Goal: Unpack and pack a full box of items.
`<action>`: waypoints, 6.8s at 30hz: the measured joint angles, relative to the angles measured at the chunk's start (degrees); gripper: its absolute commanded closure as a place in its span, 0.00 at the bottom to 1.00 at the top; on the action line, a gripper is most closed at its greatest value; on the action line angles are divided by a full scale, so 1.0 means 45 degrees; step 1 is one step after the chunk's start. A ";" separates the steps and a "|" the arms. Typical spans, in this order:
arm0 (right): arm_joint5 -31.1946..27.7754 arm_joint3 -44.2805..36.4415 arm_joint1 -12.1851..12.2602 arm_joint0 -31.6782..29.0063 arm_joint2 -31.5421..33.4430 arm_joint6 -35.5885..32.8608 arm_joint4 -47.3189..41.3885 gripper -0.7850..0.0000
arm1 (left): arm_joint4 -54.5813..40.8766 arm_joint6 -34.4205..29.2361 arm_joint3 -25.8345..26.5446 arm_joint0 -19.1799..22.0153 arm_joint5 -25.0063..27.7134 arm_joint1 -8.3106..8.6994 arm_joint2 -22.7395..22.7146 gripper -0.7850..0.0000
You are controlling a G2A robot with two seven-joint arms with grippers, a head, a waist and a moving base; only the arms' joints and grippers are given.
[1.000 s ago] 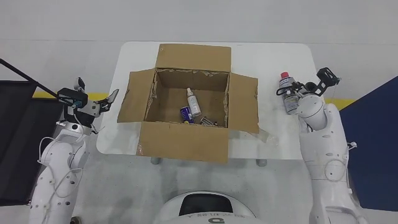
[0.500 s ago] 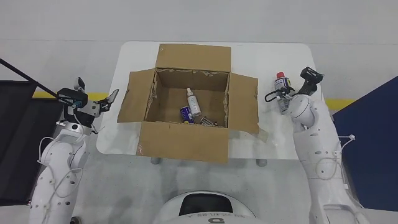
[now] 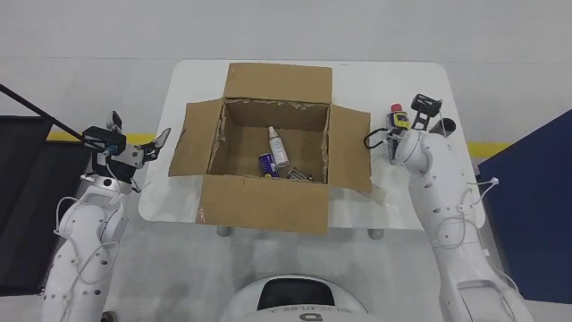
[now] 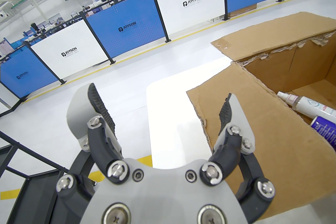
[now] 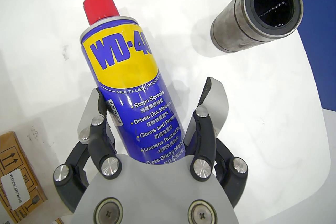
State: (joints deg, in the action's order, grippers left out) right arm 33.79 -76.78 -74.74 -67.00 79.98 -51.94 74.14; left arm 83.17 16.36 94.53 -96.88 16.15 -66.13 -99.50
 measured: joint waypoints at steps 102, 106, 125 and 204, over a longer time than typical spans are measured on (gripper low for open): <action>-0.3671 -0.8480 -0.0420 -0.3449 -0.1910 0.3939 -0.4527 0.00 | 0.0000 0.0000 0.0000 0.0000 0.0000 0.0000 0.0000 0.00; -0.3630 -0.9498 -0.0360 -0.4538 0.0401 0.5065 -0.6991 0.00 | 0.0000 0.0000 0.0000 0.0000 0.0000 0.0000 0.0000 0.00; 0.1967 -0.3842 0.0246 -0.1794 0.5273 0.3096 -0.7503 0.00 | 0.0000 0.0000 0.0000 0.0000 0.0000 0.0000 0.0000 0.00; -0.5112 -0.8406 0.0311 -0.4614 0.2645 0.2033 -1.1719 1.00 | 0.0000 0.0000 0.0000 0.0000 0.0000 0.0000 0.0000 0.00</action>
State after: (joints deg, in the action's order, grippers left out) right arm 10.78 -114.61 -73.34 -87.76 91.88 -42.79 21.41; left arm 83.17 16.36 94.53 -96.88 16.15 -66.13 -99.50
